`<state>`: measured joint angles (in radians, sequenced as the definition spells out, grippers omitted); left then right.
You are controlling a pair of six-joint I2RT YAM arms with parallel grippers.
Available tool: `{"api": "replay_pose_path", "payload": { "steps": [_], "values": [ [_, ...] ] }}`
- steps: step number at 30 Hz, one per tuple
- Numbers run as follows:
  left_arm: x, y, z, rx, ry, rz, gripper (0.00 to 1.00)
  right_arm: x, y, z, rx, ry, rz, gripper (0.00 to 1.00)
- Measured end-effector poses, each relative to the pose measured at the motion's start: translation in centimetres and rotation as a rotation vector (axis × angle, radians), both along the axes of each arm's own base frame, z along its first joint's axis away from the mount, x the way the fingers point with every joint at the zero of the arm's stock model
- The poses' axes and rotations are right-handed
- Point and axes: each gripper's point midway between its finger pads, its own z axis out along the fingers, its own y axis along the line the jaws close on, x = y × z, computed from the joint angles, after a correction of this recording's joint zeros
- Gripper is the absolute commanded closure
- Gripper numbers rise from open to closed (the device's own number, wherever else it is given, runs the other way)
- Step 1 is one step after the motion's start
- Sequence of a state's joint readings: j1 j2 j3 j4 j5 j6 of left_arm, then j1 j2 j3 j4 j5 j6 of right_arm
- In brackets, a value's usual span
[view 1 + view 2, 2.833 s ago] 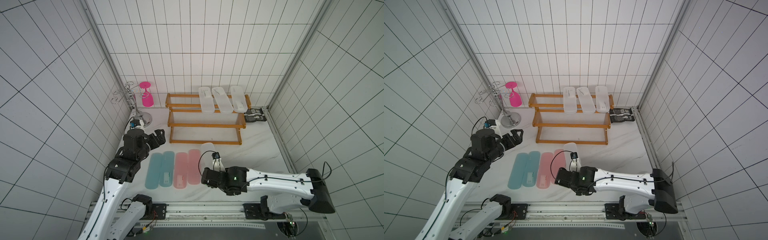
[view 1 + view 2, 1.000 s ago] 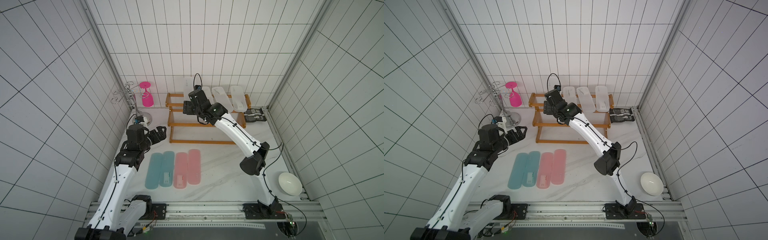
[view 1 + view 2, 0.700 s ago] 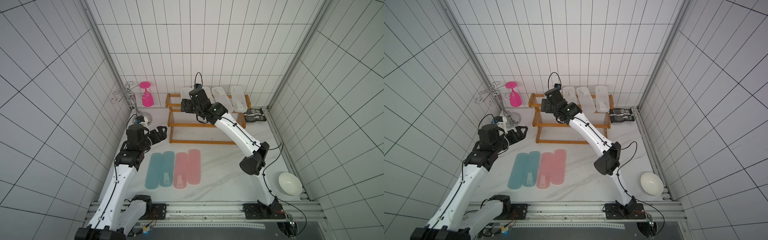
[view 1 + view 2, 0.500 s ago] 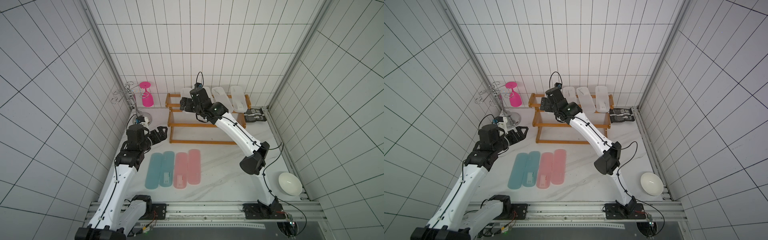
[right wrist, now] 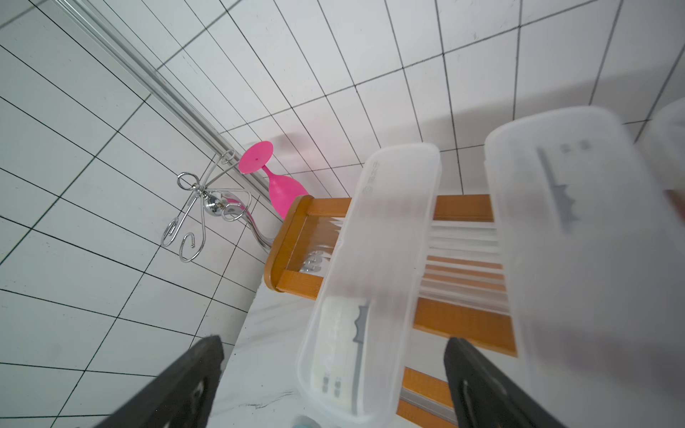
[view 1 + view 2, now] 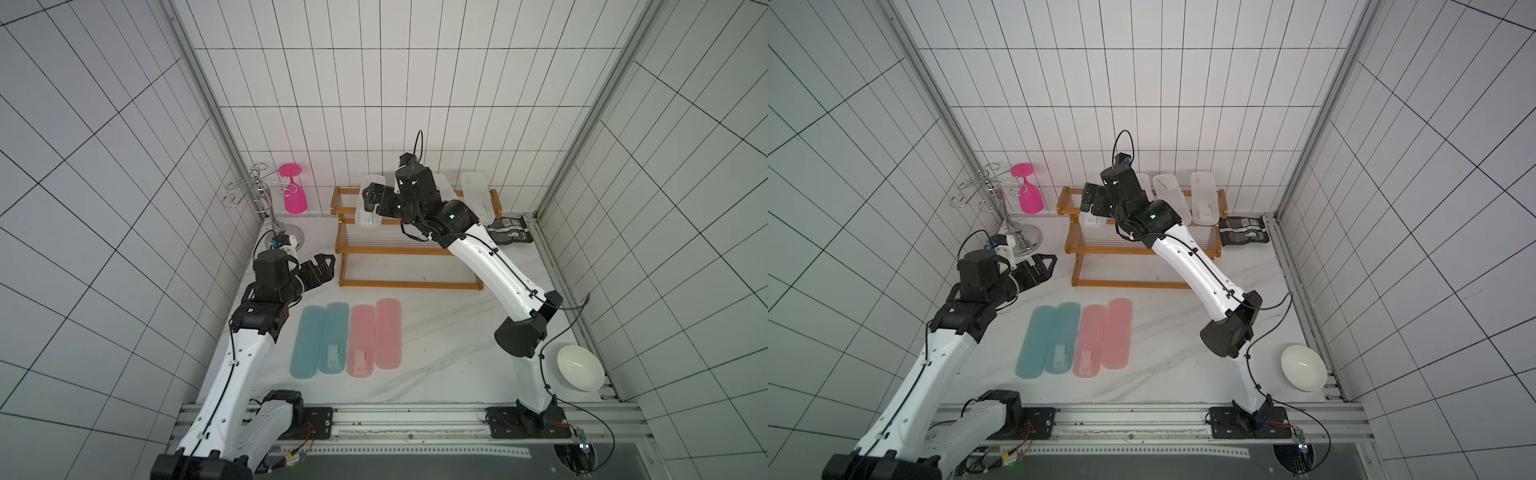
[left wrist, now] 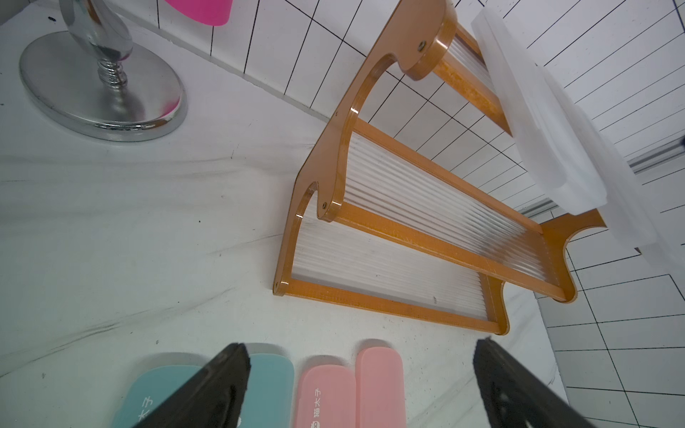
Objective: Place the pencil cases on the shelf according to color
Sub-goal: Place the pencil case on the shelf, then pick up the pencil case from the center of the board.
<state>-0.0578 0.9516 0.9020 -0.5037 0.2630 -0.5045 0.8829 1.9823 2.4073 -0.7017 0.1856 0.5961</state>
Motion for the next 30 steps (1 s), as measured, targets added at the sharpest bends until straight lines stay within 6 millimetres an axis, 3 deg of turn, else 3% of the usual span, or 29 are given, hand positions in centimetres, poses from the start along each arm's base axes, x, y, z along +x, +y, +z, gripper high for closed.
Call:
{"api": "replay_pose_path", "payload": {
  "steps": [3, 6, 9, 12, 16, 22, 26, 30],
  "values": [
    [-0.5, -0.1, -0.3, -0.009, 0.031, -0.005, 0.02, -2.8, -4.6, 2.5, -0.015, -0.027, -0.035, 0.02],
    [-1.4, -0.7, -0.2, -0.034, 0.041, -0.013, 0.02, -6.0, -8.9, 2.7, -0.038, -0.030, -0.065, 0.02],
    [-2.8, -2.1, 0.2, -0.050, 0.031, -0.039, 0.02, -8.8, -12.6, 0.1, -0.081, -0.003, -0.091, 0.02],
    [-4.2, -3.9, -0.3, -0.055, 0.046, -0.073, 0.02, -11.5, -14.7, -4.4, -0.139, 0.050, -0.096, 0.02],
    [-5.7, -5.4, -3.0, -0.048, 0.124, -0.084, 0.02, -15.2, -15.8, -11.2, -0.239, 0.134, -0.066, 0.02],
    [-7.3, -5.5, -7.4, -0.060, 0.229, -0.035, 0.02, -20.0, -15.3, -19.8, -0.354, 0.242, 0.009, 0.02],
    [-7.6, -5.7, -9.4, -0.049, 0.285, -0.013, 0.02, -21.7, -14.7, -25.6, -0.445, 0.323, 0.035, 0.00],
    [-7.5, -5.7, -10.1, -0.034, 0.305, 0.008, 0.02, -22.1, -13.5, -29.3, -0.511, 0.369, 0.044, 0.01]
  ]
}}
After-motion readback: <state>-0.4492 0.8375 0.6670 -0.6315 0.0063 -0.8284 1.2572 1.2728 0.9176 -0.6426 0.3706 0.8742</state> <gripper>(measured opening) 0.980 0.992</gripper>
